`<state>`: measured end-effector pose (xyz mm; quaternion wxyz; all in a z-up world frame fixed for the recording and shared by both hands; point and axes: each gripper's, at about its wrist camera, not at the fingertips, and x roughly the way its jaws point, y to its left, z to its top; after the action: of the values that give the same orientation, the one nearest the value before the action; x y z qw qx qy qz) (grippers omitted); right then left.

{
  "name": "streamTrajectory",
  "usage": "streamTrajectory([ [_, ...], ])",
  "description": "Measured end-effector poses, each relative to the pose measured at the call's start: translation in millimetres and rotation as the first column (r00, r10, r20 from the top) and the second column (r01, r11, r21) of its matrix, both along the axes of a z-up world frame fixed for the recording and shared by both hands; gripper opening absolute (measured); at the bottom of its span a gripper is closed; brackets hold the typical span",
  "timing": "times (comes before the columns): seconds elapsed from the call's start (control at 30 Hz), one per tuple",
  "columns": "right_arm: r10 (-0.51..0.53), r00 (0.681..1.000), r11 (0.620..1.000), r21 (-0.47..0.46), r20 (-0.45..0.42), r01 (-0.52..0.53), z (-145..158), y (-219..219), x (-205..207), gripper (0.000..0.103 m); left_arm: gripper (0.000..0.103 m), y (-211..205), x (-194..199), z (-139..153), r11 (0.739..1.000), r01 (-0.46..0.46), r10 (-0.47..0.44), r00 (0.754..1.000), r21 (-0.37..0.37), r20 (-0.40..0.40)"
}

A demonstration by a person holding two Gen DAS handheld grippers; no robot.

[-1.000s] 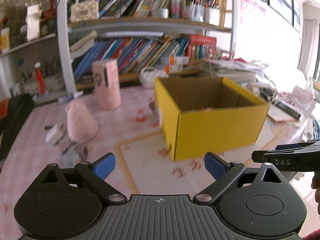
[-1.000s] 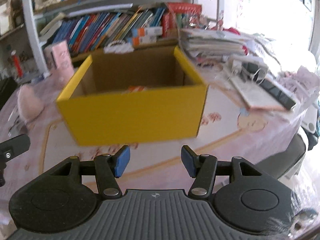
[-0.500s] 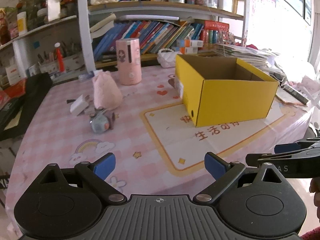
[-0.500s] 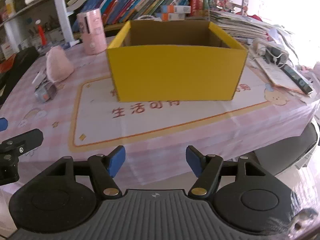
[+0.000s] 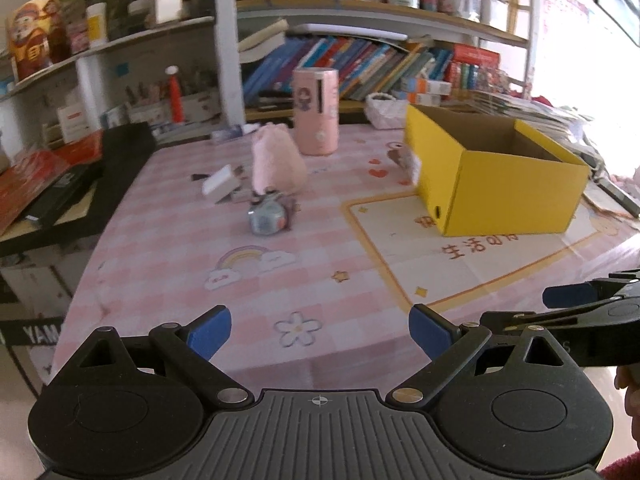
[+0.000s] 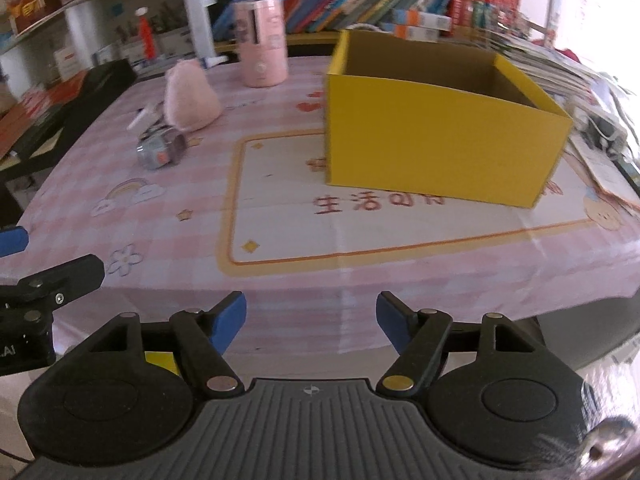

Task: Organize objects
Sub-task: 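Withdraw both tools from the box toward the pink pig and grey car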

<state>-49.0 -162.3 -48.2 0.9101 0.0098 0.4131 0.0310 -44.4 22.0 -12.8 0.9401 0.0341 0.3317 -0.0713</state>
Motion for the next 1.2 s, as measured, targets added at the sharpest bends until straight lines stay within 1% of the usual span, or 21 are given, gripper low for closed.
streamTrajectory([
  [0.23,0.072,0.997,0.997,-0.009,0.014,-0.072,2,24,1,0.072,0.097,17,-6,3,0.999,-0.039,0.039,0.999,0.004,0.012],
  [0.43,0.089,0.996,0.996,-0.005,0.023,-0.089,4,37,3,0.072,0.097,30,-8,6,0.998,-0.064,0.064,0.998,0.005,0.026],
  [0.87,0.128,0.991,0.992,-0.015,0.049,-0.128,10,63,5,0.075,0.097,53,-8,7,0.996,-0.087,0.087,0.995,-0.012,0.042],
  [1.2,0.135,0.99,0.991,-0.016,0.039,-0.134,7,66,20,0.076,0.097,56,8,4,0.996,-0.087,0.088,0.996,-0.021,0.027],
])
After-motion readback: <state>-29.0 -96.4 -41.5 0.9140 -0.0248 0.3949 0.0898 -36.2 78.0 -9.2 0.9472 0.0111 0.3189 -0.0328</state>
